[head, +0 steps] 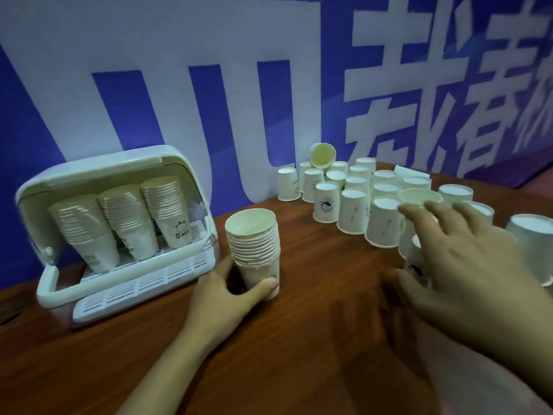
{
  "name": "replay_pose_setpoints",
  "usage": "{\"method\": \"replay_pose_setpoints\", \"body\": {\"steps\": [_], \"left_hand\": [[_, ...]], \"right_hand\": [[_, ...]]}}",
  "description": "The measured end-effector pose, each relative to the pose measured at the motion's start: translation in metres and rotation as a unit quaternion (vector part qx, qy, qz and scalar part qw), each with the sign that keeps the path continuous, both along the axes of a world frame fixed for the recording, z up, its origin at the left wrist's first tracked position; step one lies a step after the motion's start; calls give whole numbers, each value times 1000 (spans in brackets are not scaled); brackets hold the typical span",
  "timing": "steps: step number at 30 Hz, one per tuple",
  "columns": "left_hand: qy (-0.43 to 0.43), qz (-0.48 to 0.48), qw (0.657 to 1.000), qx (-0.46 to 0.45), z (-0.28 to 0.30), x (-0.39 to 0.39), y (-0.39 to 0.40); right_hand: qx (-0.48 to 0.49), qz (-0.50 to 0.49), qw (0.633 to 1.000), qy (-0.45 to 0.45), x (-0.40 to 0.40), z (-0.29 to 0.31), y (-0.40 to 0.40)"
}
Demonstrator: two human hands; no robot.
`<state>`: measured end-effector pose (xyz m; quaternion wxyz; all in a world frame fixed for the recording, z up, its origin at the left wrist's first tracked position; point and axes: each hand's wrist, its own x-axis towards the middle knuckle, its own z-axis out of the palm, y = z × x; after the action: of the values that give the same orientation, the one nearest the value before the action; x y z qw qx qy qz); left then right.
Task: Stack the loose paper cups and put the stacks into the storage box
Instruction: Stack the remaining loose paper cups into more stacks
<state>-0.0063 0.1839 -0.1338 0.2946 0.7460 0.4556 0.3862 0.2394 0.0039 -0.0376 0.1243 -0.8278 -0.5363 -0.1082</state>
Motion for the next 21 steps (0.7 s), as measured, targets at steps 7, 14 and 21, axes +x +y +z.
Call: {"method": "replay_pose_setpoints", "body": {"steps": [7,14,21], "left_hand": [[4,-38,999,0,1,1,-6],[4,-45,999,4,0,0,-6],[3,-47,999,-1,0,-1,-4]], "right_hand": [[-52,10,998,17,10,-15,8],[-79,27,995,50,2,-7,29],[124,186,937,267,-13,19,45]]}}
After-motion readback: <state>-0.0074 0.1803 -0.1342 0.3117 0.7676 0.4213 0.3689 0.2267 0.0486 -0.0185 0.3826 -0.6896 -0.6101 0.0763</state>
